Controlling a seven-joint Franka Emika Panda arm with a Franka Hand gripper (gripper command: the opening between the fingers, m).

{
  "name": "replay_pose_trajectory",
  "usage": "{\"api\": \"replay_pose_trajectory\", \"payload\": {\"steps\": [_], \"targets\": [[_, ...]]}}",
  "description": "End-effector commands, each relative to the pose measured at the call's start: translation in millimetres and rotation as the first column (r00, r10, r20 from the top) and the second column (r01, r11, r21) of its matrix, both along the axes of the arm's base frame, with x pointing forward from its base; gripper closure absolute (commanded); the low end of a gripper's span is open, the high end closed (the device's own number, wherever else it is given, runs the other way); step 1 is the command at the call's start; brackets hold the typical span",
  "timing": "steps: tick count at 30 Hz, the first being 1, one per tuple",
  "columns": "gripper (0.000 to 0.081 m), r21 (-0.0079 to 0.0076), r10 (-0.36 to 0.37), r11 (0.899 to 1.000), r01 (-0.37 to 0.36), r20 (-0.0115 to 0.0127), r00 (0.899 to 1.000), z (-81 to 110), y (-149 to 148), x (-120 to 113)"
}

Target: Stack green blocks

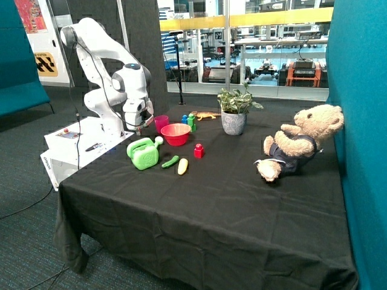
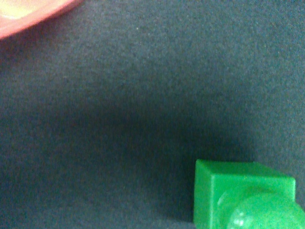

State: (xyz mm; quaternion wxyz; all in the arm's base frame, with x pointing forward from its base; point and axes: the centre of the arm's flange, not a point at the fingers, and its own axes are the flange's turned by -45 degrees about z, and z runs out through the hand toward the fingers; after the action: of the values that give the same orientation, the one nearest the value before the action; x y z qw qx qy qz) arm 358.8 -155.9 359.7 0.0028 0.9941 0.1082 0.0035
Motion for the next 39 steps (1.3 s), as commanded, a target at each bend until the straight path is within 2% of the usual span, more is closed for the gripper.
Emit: {"api": "replay_pose_trajectory", "payload": {"steps": [1,2,7,10,11,14,15,18,23,31,36,39], "targets": [[0.0066,0.0047,0.022,1.0,-0.022,-0.0076,1.0,-7.8,0,11],[0.0104,0.0047,0.022,1.0,-0.022,-0.0076,1.0,-9.3,1,10],[0.0056,0.0047,0.034,0.999,-0.034,-0.0076,0.999,-11.5,2,1],[0.0073,0.0047,0.032,0.999,-0.032,-0.0076,0.999,-11.7,-1,-9],[0.0112,0.0047,0.028,1.0,-0.028,-0.0076,1.0,-12.3,-3,-12],[0.0117,0.0047,0.023,1.0,-0.023,-0.0076,1.0,-14.0,-6,-18],[0.0092,0.0047,0.021,1.0,-0.021,-0.0076,1.0,-14.5,-7,-20],[0.013,0.0047,0.013,1.0,-0.013,-0.0076,1.0,-16.0,-10,-26],[0.0122,0.0047,0.011,1.0,-0.011,-0.0076,1.0,-20.3,-12,-32],[0.0161,0.0047,0.018,1.0,-0.018,-0.0076,1.0,-23.3,-8,-31],[0.0163,0.0047,0.024,1.0,-0.024,-0.0076,1.0,-26.7,-6,-27],[0.0138,0.0047,0.03,1.0,-0.03,-0.0076,1.0,-28.3,-4,-24]]}}
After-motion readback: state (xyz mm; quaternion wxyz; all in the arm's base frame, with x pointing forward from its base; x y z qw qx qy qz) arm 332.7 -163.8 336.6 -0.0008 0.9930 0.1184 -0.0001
